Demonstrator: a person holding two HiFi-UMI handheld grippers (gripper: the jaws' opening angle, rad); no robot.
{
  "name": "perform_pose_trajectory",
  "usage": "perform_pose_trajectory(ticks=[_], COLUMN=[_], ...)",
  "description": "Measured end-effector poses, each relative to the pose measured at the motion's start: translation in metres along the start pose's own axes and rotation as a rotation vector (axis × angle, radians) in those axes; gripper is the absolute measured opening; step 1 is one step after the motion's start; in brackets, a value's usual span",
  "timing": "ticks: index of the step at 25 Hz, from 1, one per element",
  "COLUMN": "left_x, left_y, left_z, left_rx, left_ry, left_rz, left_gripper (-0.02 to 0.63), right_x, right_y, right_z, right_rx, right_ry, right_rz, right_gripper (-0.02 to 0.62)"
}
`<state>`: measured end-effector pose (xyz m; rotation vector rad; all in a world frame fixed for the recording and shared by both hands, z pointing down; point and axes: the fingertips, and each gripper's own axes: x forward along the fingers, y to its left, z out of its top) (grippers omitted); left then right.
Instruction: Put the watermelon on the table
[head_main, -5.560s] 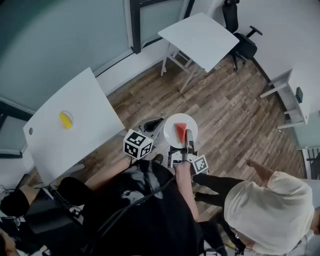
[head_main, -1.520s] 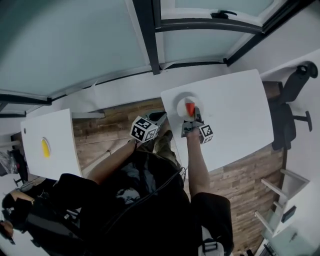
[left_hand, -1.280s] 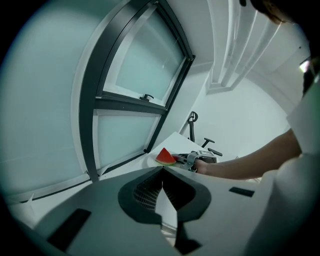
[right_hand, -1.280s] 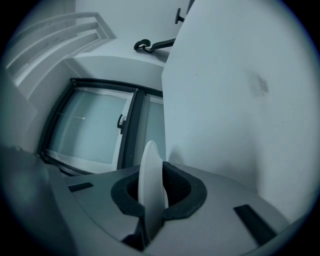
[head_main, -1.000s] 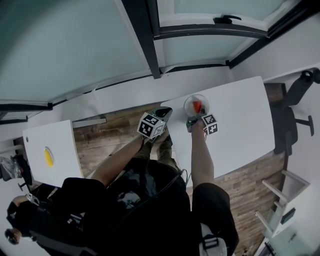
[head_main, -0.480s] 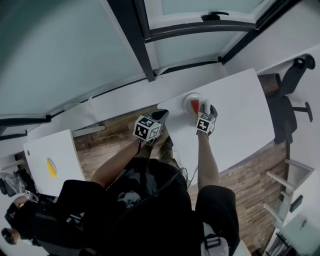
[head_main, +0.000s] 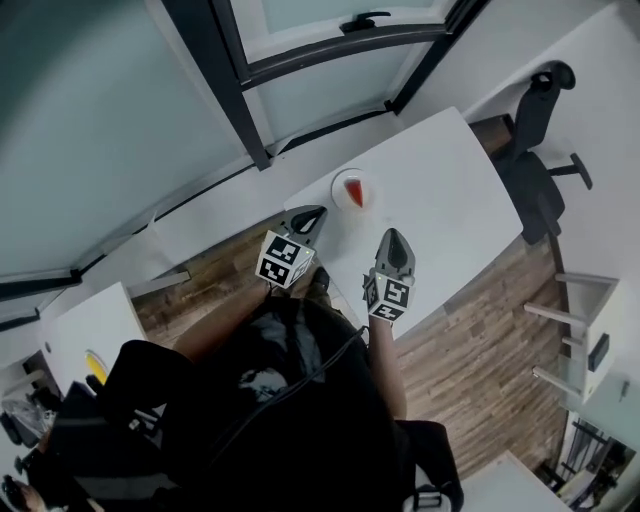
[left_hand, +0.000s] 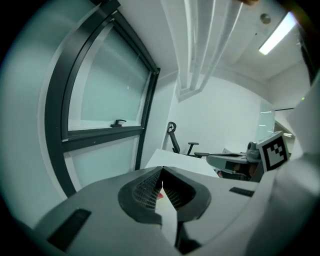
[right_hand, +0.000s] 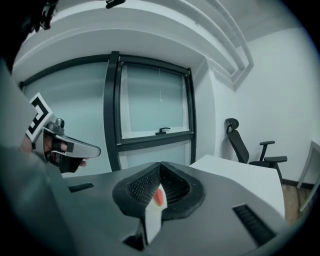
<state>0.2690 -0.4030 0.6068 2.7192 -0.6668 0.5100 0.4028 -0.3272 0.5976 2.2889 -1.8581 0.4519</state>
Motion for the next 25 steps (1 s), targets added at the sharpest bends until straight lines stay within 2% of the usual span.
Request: perform_pose_trajectory(ticks=[2,8,25], left_x=[-0.002,-0.004,-0.007], left_y=[-0.015,-0.031,-0.023], left_z=[0.005,-0.012,-0.016], left_rx=[0.018,0.005,-0.011], left_ry=[-0.022,0.033,0.054], left_rz=[-0.048,-0.118,-0.097], left_gripper=[0.006,0.006,0.006], right_x=[-0.014,-0.024,-0.023], right_y=[0.003,0.013,0.024], right_z=[0.000,-0.006,-0.011], right_rx=[0.025,0.038,0.034], right_ry=[-0.006,0.001,0.007], right_rz=[-0.006,0.021,0.074], right_gripper=[0.012,0.012,0.012])
